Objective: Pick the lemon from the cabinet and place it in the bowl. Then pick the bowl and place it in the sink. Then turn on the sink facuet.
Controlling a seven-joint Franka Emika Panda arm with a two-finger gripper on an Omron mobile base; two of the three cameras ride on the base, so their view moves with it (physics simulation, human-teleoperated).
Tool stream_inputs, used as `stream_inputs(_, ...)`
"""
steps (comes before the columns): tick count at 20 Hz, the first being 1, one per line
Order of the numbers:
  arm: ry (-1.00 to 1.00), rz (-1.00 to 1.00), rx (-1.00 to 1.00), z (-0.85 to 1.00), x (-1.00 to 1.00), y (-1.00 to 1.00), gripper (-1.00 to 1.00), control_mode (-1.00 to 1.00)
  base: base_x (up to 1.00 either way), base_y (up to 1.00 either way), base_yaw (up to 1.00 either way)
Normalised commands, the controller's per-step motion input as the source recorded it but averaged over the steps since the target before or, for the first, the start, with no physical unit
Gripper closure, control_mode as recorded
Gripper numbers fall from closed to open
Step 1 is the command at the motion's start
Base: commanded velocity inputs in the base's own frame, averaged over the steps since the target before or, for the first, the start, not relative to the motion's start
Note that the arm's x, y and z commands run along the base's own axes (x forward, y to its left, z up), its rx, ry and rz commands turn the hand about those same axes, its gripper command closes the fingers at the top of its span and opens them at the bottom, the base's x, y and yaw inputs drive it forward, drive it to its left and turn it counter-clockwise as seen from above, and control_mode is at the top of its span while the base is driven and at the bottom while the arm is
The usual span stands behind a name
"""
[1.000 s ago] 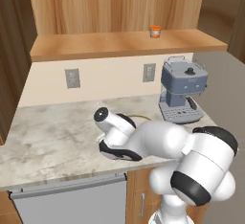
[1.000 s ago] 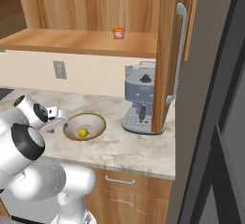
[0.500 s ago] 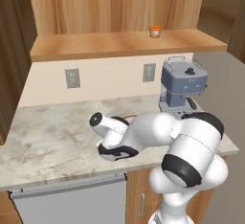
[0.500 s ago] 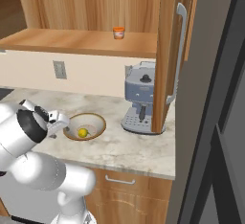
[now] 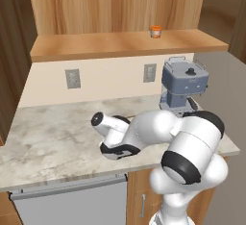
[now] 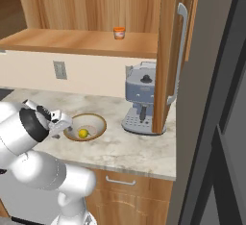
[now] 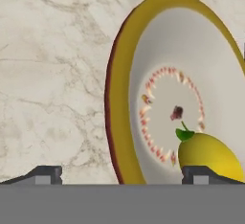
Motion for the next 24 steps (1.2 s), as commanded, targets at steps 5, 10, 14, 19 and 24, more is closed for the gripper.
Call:
stream_inputs(5,0.0,0.0,-0.01,-0.03,0.01,-0.3,-1.0,-1.0,0.0,0.0,0.0)
stream_inputs(10,0.0,0.0,0.0,0.0,0.0,-0.34,1.0,-1.0,0.0,0.0,0.0)
stream_inputs(14,0.0,0.0,0.0,0.0,0.0,-0.28,1.0,-1.0,0.0,0.0,0.0)
stream_inputs(19,0.03,0.0,0.0,0.0,0.0,-0.01,1.0,-1.0,0.0,0.0,0.0)
stream_inputs(24,0.0,0.01,0.0,0.24,-0.08,-0.01,1.0,-1.0,0.0,0.0,0.0)
